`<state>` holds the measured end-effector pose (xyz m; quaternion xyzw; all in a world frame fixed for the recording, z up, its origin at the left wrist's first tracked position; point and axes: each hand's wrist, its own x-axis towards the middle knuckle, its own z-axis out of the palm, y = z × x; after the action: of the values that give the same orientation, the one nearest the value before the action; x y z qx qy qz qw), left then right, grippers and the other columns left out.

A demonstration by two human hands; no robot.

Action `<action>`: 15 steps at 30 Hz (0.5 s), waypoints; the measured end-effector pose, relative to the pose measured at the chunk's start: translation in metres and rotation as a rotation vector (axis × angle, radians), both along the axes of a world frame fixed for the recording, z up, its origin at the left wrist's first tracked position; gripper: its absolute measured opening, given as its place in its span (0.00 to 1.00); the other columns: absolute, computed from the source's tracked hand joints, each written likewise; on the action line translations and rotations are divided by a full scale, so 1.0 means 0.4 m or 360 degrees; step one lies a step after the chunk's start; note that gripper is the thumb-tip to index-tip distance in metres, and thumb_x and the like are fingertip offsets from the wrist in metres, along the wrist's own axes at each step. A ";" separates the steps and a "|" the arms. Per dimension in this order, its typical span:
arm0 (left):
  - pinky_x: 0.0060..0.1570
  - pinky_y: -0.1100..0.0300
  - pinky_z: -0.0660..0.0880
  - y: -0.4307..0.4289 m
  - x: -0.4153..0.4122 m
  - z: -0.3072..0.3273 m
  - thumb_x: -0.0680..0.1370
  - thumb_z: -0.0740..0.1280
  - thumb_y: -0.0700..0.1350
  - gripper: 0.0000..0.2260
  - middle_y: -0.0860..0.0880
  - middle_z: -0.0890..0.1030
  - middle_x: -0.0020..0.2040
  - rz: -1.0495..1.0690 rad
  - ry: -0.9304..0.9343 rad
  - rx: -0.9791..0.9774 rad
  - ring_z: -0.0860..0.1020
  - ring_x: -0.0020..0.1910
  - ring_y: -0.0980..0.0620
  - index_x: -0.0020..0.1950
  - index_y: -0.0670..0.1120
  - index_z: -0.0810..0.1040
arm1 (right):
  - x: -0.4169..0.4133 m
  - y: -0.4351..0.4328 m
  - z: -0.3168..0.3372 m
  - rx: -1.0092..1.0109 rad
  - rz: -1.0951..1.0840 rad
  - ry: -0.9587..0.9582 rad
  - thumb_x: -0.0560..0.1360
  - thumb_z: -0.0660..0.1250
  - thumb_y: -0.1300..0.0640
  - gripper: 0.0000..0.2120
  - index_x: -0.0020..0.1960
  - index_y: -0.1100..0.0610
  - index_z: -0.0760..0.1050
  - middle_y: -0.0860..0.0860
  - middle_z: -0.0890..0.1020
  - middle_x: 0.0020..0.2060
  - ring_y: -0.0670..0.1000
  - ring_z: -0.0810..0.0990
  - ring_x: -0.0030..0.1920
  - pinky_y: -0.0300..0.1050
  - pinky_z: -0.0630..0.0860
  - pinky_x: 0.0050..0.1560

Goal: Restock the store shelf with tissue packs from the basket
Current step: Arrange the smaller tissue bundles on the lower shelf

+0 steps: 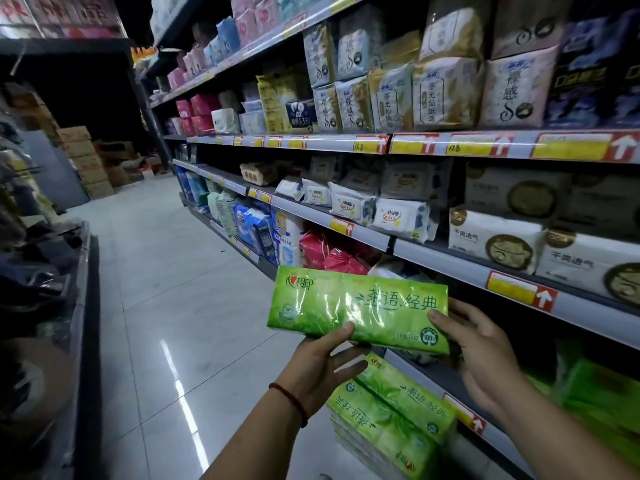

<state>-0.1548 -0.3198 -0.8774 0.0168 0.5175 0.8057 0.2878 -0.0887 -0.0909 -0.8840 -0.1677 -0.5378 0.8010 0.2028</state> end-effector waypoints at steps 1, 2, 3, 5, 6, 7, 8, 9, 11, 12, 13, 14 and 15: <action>0.67 0.37 0.74 0.001 -0.001 0.002 0.73 0.74 0.41 0.21 0.40 0.84 0.62 0.0013 0.0011 -0.0004 0.83 0.60 0.37 0.65 0.42 0.80 | -0.004 0.001 -0.004 -0.0016 -0.0005 -0.0001 0.66 0.79 0.55 0.22 0.59 0.51 0.80 0.55 0.87 0.55 0.58 0.86 0.54 0.54 0.80 0.55; 0.67 0.37 0.73 0.002 -0.003 0.002 0.72 0.74 0.41 0.20 0.40 0.84 0.61 0.0021 0.0022 -0.0005 0.83 0.60 0.37 0.64 0.42 0.80 | -0.009 0.002 -0.009 -0.0033 -0.0012 -0.0009 0.68 0.78 0.57 0.20 0.59 0.52 0.80 0.56 0.86 0.55 0.58 0.86 0.54 0.55 0.80 0.56; 0.67 0.37 0.73 0.004 -0.004 0.003 0.72 0.74 0.41 0.21 0.39 0.84 0.61 0.0025 0.0027 -0.0005 0.83 0.60 0.37 0.64 0.42 0.80 | -0.013 0.004 -0.013 -0.0055 -0.0022 -0.0015 0.70 0.78 0.58 0.18 0.59 0.52 0.80 0.56 0.86 0.56 0.58 0.86 0.55 0.55 0.80 0.57; 0.66 0.39 0.75 0.008 -0.005 0.004 0.71 0.75 0.41 0.22 0.40 0.84 0.60 0.0049 0.0020 -0.0012 0.83 0.59 0.38 0.65 0.41 0.80 | -0.020 0.008 -0.020 -0.0104 -0.0035 -0.0025 0.73 0.77 0.60 0.16 0.59 0.54 0.80 0.57 0.86 0.56 0.58 0.86 0.53 0.54 0.81 0.54; 0.64 0.41 0.76 0.010 -0.007 0.002 0.71 0.75 0.42 0.24 0.40 0.85 0.60 0.0071 0.0012 -0.0013 0.83 0.59 0.39 0.66 0.41 0.79 | -0.022 0.008 -0.023 -0.0122 -0.0037 -0.0027 0.73 0.77 0.60 0.17 0.60 0.55 0.79 0.58 0.86 0.55 0.58 0.87 0.51 0.53 0.81 0.53; 0.62 0.42 0.77 0.012 -0.008 0.000 0.71 0.75 0.42 0.25 0.41 0.85 0.60 0.0097 0.0001 -0.0010 0.84 0.59 0.39 0.67 0.41 0.79 | -0.024 0.006 -0.023 -0.0135 -0.0039 -0.0027 0.71 0.78 0.59 0.19 0.61 0.56 0.79 0.58 0.87 0.55 0.58 0.87 0.51 0.53 0.81 0.52; 0.60 0.43 0.77 0.014 -0.010 -0.002 0.70 0.75 0.43 0.26 0.42 0.85 0.60 0.0126 -0.0006 -0.0002 0.84 0.59 0.40 0.68 0.41 0.78 | -0.025 0.002 -0.022 -0.0143 -0.0039 -0.0030 0.69 0.79 0.57 0.23 0.62 0.56 0.79 0.58 0.87 0.54 0.58 0.87 0.51 0.55 0.81 0.53; 0.59 0.45 0.78 0.016 -0.010 -0.001 0.70 0.75 0.44 0.27 0.42 0.85 0.61 0.0161 -0.0011 0.0008 0.84 0.59 0.40 0.69 0.42 0.78 | -0.025 -0.002 -0.021 -0.0148 -0.0029 -0.0038 0.67 0.80 0.55 0.26 0.62 0.56 0.79 0.57 0.87 0.54 0.59 0.87 0.52 0.56 0.82 0.54; 0.56 0.47 0.79 0.021 -0.012 0.001 0.70 0.75 0.46 0.26 0.44 0.85 0.61 0.0224 -0.0020 0.0038 0.84 0.59 0.41 0.67 0.44 0.78 | -0.024 -0.008 -0.015 -0.0154 0.0018 -0.0059 0.65 0.80 0.53 0.26 0.61 0.57 0.80 0.57 0.88 0.52 0.59 0.87 0.51 0.56 0.82 0.51; 0.55 0.48 0.79 0.023 -0.012 0.003 0.70 0.75 0.47 0.24 0.45 0.85 0.62 0.0248 -0.0034 0.0064 0.84 0.59 0.41 0.65 0.45 0.80 | -0.023 -0.010 -0.010 -0.0168 0.0053 -0.0067 0.67 0.79 0.54 0.23 0.60 0.58 0.81 0.57 0.88 0.51 0.59 0.87 0.48 0.53 0.83 0.45; 0.54 0.48 0.79 0.025 -0.013 0.006 0.70 0.75 0.47 0.22 0.46 0.85 0.61 0.0266 -0.0057 0.0097 0.84 0.59 0.41 0.63 0.46 0.81 | -0.022 -0.014 -0.006 -0.0190 0.0098 -0.0072 0.70 0.78 0.56 0.20 0.60 0.59 0.81 0.57 0.88 0.49 0.57 0.87 0.45 0.49 0.82 0.39; 0.53 0.48 0.79 0.025 -0.015 0.006 0.70 0.75 0.48 0.20 0.46 0.85 0.61 0.0274 -0.0085 0.0130 0.83 0.59 0.41 0.61 0.47 0.81 | -0.019 -0.018 -0.003 -0.0214 0.0136 -0.0076 0.73 0.77 0.58 0.17 0.60 0.60 0.80 0.58 0.88 0.48 0.56 0.87 0.42 0.46 0.82 0.35; 0.53 0.47 0.79 0.024 -0.016 0.006 0.70 0.75 0.48 0.19 0.45 0.85 0.60 0.0268 -0.0109 0.0151 0.83 0.59 0.40 0.60 0.47 0.81 | -0.017 -0.022 -0.002 -0.0226 0.0157 -0.0080 0.74 0.76 0.59 0.16 0.61 0.61 0.80 0.58 0.88 0.48 0.55 0.87 0.40 0.45 0.81 0.33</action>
<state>-0.1611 -0.3102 -0.8748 -0.0407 0.4683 0.8507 0.2353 -0.0956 -0.0995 -0.8849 -0.1752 -0.4921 0.8416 0.1372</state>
